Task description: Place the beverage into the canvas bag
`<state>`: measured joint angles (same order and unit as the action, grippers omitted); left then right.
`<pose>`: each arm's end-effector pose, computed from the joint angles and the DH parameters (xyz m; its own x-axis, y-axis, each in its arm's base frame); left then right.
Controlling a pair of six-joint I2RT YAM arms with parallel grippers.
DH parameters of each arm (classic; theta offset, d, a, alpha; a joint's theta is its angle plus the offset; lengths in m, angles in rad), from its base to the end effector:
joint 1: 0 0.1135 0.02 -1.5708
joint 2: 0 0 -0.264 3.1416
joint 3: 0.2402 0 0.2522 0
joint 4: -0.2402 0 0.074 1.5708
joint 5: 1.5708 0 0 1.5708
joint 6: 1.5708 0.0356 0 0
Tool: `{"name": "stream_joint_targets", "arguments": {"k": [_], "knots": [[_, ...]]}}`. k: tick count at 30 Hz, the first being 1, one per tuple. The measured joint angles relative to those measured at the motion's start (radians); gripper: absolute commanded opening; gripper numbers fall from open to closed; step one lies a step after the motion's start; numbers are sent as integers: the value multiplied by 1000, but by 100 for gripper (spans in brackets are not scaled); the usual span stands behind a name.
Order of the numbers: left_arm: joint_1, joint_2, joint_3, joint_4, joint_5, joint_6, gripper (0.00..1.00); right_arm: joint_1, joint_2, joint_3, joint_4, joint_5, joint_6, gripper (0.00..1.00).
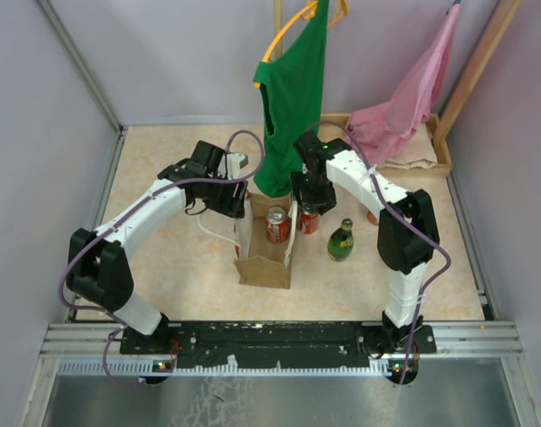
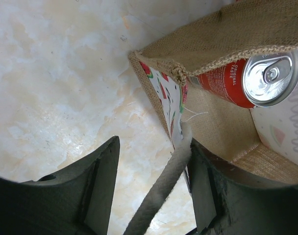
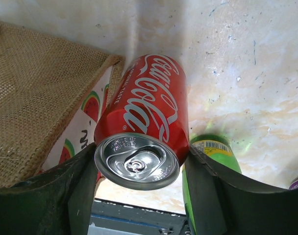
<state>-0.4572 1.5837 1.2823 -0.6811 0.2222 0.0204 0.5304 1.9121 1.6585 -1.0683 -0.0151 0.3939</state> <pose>0.2976 -0.1551 0.2716 -0.7353 0.3839 -0.5586 0.5554 0.8136 -0.1720 0.3340 0.1965 0.2527 -0.9674 -0.1224 -0.2219 -0.1492 0.9829 0.1080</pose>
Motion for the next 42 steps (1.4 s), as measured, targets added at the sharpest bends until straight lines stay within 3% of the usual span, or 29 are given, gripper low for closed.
{"name": "stream_joint_targets", "arguments": {"k": [10, 21, 27, 42], "knots": [[0, 0, 0, 0, 0, -1, 61, 2, 36, 118, -87, 74, 1, 23], [2, 16, 17, 1, 0, -11, 61, -6, 53, 514, -167, 144, -8, 13], [10, 34, 36, 0, 0, -27, 61, -11, 53, 677, -166, 90, -14, 9], [49, 55, 58, 0, 0, -51, 61, 76, 22, 649, -124, -110, -4, 4]]}}
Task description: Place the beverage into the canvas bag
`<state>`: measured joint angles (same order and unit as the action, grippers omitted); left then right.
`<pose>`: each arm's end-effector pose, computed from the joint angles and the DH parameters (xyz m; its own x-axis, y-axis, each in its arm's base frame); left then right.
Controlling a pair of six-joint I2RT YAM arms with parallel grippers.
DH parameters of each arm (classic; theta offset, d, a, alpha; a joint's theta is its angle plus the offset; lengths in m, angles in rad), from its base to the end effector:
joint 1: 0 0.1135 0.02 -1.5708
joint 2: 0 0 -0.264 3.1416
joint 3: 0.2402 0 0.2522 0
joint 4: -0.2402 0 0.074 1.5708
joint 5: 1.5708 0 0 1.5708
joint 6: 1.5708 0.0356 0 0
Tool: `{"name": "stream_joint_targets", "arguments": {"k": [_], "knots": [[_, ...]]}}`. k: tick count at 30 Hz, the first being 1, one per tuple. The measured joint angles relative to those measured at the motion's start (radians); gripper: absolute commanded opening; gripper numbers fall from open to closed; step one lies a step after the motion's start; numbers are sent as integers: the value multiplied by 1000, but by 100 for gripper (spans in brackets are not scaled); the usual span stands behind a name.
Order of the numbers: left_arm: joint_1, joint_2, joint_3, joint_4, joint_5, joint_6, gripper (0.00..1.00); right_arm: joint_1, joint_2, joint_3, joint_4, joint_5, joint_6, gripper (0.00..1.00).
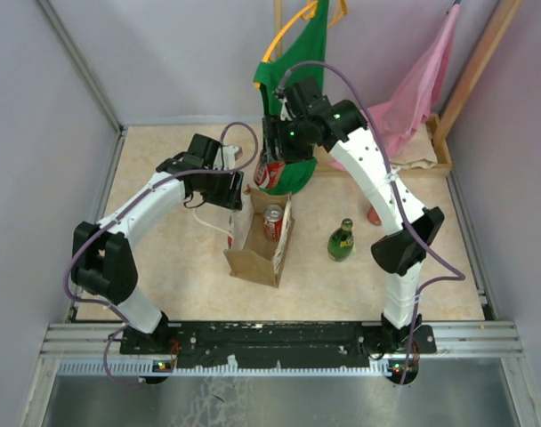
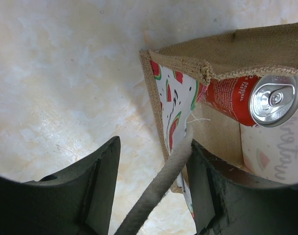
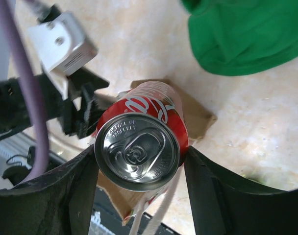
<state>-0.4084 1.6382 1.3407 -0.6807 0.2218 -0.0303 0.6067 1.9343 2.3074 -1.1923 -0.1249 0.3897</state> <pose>0.3184 -0.1463 0.2723 -0.7761 0.3036 -0.5527 0.4769 0.8561 -0.1993 0.3218 0.2287 0.4255 -0.7967 -0.0941 -0.5970 -0.3599 0.8674 0.3436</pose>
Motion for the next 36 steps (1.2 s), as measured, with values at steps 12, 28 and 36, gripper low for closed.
{"name": "stream_joint_targets", "arguments": {"k": [12, 28, 36], "knots": [[3, 0, 0, 0, 0, -23, 52, 120, -2, -129, 51, -37, -4, 2], [27, 0, -4, 0, 44, -71, 40, 150, -72, -337, 172, -5, 1, 0], [34, 0, -4, 0, 82, -108, 44, 150, -138, -369, 226, 8, 16, 0]]}}
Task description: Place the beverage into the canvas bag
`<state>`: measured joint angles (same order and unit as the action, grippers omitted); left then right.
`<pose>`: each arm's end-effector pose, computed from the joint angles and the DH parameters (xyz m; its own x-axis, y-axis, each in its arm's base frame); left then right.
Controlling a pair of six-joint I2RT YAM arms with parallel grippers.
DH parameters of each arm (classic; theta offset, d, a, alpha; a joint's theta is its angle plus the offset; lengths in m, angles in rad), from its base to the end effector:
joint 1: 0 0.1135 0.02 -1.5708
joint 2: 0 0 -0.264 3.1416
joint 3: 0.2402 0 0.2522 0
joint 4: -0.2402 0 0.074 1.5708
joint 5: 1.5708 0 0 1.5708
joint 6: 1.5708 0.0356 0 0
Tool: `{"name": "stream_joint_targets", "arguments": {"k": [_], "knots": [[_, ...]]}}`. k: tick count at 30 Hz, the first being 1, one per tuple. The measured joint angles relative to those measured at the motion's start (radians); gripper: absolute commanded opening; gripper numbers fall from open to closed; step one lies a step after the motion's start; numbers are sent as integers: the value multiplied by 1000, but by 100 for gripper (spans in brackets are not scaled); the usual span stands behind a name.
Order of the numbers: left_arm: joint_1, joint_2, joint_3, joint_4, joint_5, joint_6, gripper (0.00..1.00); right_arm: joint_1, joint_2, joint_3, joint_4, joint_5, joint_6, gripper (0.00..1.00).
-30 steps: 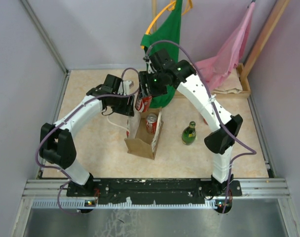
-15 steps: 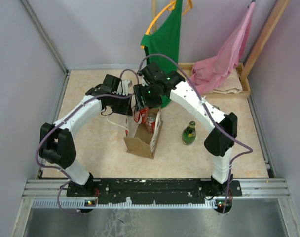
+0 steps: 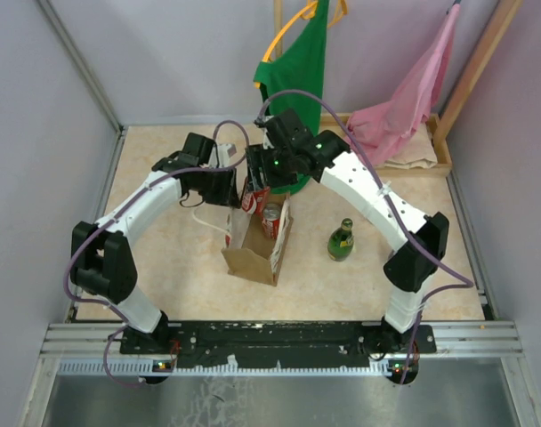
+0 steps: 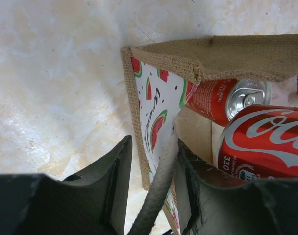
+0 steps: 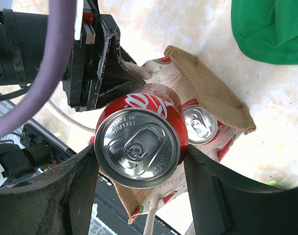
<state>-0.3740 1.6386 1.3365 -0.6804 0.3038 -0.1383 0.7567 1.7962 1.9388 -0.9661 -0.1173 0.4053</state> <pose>0.3215 -0.1376 0.2715 -0.8363 0.1869 -0.5153 0.3916 0.8616 -0.3230 0.2787 0.2689 0.3848 -0.7818 -0.1996 -0.5907 -0.4694 0.8120 0.3469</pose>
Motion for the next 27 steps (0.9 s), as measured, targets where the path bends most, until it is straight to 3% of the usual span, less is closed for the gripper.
{"name": "stream_joint_targets", "arguments": {"k": [11, 27], "knots": [[45, 0, 18, 8, 76, -90, 62, 0, -28, -115, 81, -2, 18, 0], [88, 2, 36, 31, 131, -151, 61, 15, -28, -140, 130, -14, 14, 0]]}}
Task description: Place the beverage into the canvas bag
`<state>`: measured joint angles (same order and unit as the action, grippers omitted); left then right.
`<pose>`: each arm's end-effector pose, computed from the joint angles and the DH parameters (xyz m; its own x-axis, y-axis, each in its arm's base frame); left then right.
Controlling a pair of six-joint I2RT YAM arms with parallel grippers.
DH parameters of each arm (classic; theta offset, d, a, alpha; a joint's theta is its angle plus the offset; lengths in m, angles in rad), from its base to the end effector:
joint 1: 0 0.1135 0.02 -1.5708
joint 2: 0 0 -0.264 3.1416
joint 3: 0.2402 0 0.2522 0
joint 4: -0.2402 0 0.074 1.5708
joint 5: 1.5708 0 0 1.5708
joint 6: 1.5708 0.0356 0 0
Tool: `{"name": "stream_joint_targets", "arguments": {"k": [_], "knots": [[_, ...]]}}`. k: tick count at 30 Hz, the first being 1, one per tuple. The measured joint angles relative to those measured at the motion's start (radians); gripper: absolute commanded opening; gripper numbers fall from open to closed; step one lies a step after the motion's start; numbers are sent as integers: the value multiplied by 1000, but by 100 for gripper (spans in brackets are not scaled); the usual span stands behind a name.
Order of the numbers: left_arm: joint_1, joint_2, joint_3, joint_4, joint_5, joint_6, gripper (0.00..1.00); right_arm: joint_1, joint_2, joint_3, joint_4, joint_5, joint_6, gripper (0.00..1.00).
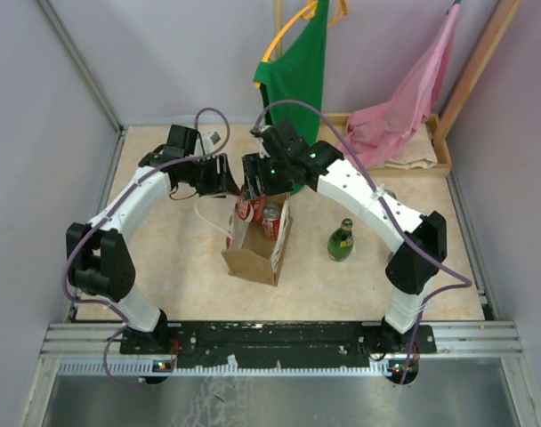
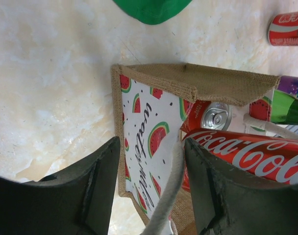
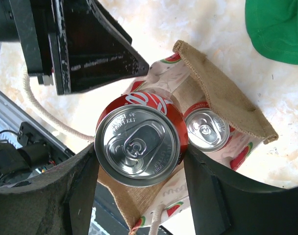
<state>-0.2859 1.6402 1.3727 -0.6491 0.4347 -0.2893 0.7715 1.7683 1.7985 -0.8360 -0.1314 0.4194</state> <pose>0.3365 -0.1145 0.2856 -0.8728 -0.0131 -0.4879 0.2636 0.8286 -0.4939 0.2767 0.2756 0.3609 -0.7803 -0.1957 -0.5940 -0.4801 0.7961 0.3683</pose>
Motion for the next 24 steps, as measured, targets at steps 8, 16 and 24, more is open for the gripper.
{"name": "stream_joint_targets", "arguments": {"k": [8, 16, 24], "knots": [[42, 0, 19, 24, 64, -35, 62, 18, 0, 0, 0, -2, -1, 0], [60, -10, 20, 68, 131, -55, 61, 24, 22, 0, 1, -1, -17, 0], [82, -32, -1, 77, 145, -56, 60, 34, 54, -41, 18, 0, -44, 0]]}}
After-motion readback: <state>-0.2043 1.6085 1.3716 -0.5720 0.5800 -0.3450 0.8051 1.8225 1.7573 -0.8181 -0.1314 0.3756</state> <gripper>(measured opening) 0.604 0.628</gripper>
